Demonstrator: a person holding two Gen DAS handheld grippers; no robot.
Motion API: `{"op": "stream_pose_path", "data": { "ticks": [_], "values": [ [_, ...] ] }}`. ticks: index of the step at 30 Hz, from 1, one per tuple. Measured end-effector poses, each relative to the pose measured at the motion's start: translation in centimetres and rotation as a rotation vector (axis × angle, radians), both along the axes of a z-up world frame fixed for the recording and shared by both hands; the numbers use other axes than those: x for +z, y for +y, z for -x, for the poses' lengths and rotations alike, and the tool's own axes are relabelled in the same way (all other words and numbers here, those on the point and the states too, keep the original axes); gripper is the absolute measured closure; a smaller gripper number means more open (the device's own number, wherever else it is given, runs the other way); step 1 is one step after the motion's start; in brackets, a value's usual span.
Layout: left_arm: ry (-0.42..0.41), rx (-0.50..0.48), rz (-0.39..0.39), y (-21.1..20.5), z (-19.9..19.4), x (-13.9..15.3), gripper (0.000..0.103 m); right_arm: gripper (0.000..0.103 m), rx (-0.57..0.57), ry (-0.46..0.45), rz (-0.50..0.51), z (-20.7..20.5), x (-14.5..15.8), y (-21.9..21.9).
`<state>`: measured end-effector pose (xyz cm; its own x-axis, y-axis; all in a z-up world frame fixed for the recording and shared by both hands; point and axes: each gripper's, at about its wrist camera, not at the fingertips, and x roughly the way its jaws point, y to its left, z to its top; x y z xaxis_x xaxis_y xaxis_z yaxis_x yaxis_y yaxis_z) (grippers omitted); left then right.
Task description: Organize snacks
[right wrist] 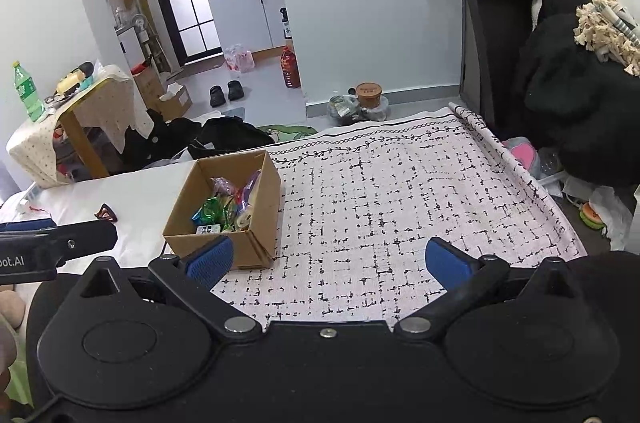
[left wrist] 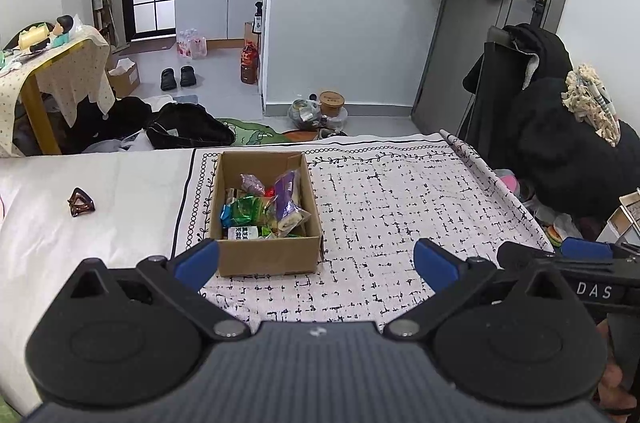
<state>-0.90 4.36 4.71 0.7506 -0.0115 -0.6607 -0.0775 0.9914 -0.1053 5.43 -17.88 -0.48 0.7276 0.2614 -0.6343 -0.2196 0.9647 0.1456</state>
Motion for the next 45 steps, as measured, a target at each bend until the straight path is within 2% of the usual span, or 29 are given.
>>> {"op": "stream_pose_path", "data": {
  "ticks": [8, 11, 22, 45],
  "values": [
    [-0.003, -0.001, 0.005, 0.2, 0.4, -0.1, 0.000, 0.000, -0.009, 0.009, 0.001, 0.0, 0.0, 0.1],
    [-0.002, 0.001, 0.010, 0.4, 0.3, -0.3, 0.000, 0.000, 0.003, 0.034, -0.030, 0.0, 0.1, 0.0],
    [0.006, 0.019, 0.032, 1.0, 0.3, -0.9, 0.000, 0.000, 0.000, 0.032, 0.011, 0.4, -0.2, 0.5],
    [0.011, 0.016, 0.039, 0.7, 0.8, -0.9, 0.000, 0.000, -0.025, 0.035, 0.012, 0.8, 0.0, -0.2]
  ]
}}
